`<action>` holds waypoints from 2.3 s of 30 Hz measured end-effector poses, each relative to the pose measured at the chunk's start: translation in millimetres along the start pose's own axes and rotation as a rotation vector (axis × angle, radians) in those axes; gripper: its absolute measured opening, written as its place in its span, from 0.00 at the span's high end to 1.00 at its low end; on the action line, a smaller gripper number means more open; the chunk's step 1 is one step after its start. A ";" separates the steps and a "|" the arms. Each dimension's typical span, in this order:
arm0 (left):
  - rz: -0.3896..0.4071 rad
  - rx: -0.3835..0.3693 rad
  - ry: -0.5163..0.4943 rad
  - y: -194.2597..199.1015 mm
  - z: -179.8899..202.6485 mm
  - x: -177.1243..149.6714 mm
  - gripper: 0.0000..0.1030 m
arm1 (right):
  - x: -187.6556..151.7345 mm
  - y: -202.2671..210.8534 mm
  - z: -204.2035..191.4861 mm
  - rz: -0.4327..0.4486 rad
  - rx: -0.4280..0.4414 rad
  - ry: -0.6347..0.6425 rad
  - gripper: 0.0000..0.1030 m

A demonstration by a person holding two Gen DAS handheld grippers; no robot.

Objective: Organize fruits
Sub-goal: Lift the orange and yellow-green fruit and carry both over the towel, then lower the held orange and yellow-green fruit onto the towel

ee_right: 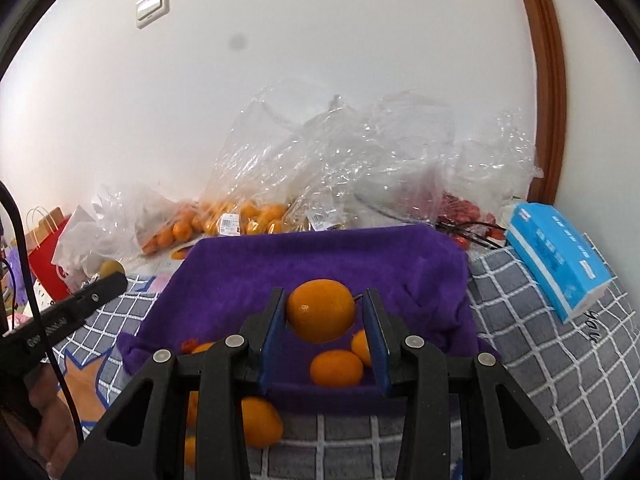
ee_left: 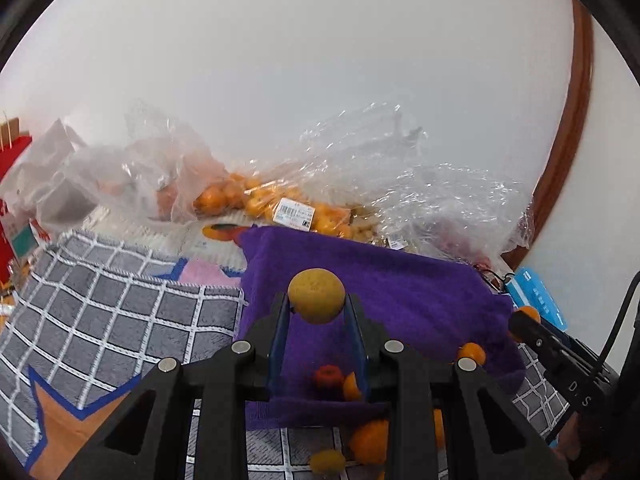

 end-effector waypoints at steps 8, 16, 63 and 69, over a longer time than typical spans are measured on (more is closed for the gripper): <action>0.020 0.038 -0.022 -11.0 -3.9 -10.8 0.74 | -5.3 -21.0 5.9 -0.003 0.016 -0.041 0.63; 0.015 0.025 0.000 -18.5 -1.9 -17.7 0.74 | -9.8 -24.6 30.3 -0.008 0.000 -0.105 0.63; -0.153 -0.022 -0.013 -55.0 7.8 -44.0 0.74 | -40.6 -50.2 16.2 -0.081 -0.048 0.019 0.52; -0.154 -0.020 -0.013 -56.5 7.7 -44.6 0.74 | -40.0 -48.3 15.2 -0.075 -0.055 0.029 0.50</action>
Point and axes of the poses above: each gripper's, at about its wrist camera, not at the fingertips, and y roughly against the way its jaws point, z to its right, x to its top, the point moved 8 cm from there along -y, roughly the way its jaws point, and after that the axes turned 11 degrees about x, right-handed, at the moved point
